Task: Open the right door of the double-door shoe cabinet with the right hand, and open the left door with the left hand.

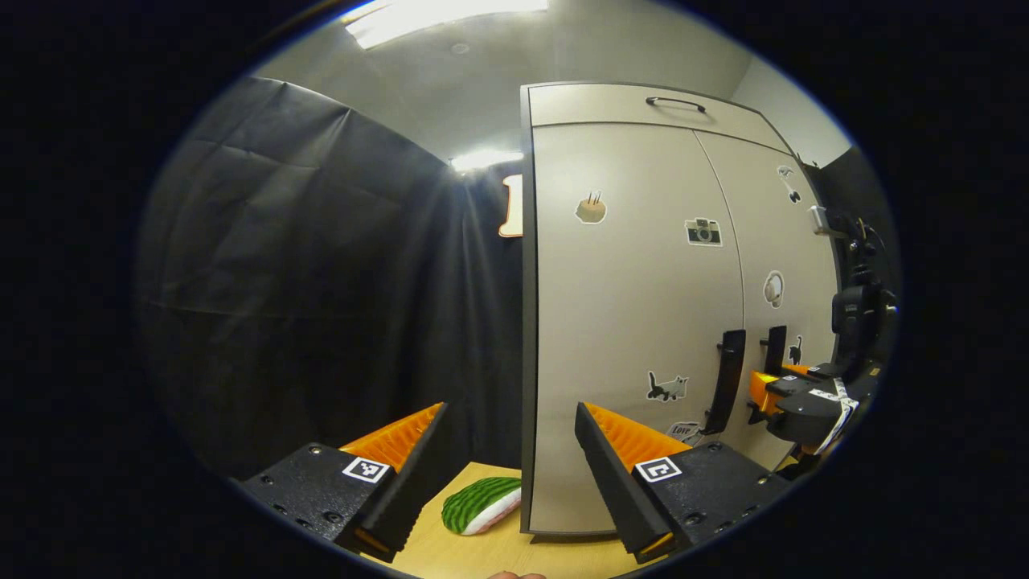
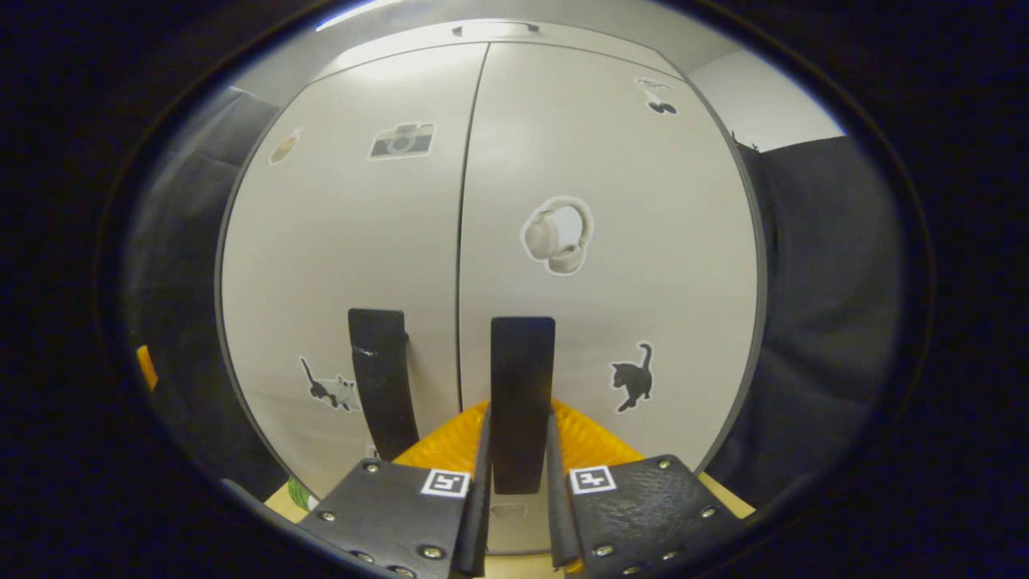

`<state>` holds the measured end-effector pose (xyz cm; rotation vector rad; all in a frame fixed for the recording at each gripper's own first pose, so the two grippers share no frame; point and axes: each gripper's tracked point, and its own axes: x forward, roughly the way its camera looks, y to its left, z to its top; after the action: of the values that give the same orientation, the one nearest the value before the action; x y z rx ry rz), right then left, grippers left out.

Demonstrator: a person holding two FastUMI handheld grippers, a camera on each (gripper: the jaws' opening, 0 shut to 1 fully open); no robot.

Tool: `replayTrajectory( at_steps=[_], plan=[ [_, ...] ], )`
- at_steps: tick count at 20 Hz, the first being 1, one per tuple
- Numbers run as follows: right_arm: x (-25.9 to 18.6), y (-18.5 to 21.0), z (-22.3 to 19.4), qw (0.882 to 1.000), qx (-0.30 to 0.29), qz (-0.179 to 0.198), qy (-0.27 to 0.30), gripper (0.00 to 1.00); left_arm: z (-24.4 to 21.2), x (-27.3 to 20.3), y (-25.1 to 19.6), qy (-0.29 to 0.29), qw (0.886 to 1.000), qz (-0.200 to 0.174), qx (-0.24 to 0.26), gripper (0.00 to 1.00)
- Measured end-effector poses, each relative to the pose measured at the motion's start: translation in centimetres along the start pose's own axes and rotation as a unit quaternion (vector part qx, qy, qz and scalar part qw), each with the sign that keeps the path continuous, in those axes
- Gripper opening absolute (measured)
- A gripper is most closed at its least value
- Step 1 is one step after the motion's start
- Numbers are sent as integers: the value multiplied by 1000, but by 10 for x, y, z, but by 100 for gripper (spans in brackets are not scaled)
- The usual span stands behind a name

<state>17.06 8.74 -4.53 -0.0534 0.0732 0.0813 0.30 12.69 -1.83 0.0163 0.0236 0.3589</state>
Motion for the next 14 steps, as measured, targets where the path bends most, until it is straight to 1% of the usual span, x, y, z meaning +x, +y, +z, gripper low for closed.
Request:
replayTrajectory(
  at_steps=[2, 3, 4, 5, 6, 10, 14],
  plan=[
    [-1, 0, 0, 1000, 6, -1, 7, 31, -1, -2, 4, 2, 1000, 3, 0, 95],
    [0, 1, 0, 1000, 8, 1, 7, 24, -1, -4, 5, 3, 1000, 3, -1, 95],
    [-1, -1, -1, 1000, 5, 2, 7, 24, -2, -7, 5, 4, 1000, 2, -3, 95],
    [-2, -1, 0, 1000, 18, 4, 4, 25, -2, -10, 5, 6, 1000, -1, -4, 95],
    [-1, -1, 0, 1000, 20, 7, 8, 15, -3, -12, 3, 8, 1000, -5, -5, 95],
    [-7, -2, 0, 1000, 10, 27, 8, 15, -3, -24, -2, 9, 1000, -18, 2, 95],
    [-18, -4, 1, 998, 18, 62, 9, 15, -5, -34, -13, 15, 999, -34, 0, 95]
  ],
)
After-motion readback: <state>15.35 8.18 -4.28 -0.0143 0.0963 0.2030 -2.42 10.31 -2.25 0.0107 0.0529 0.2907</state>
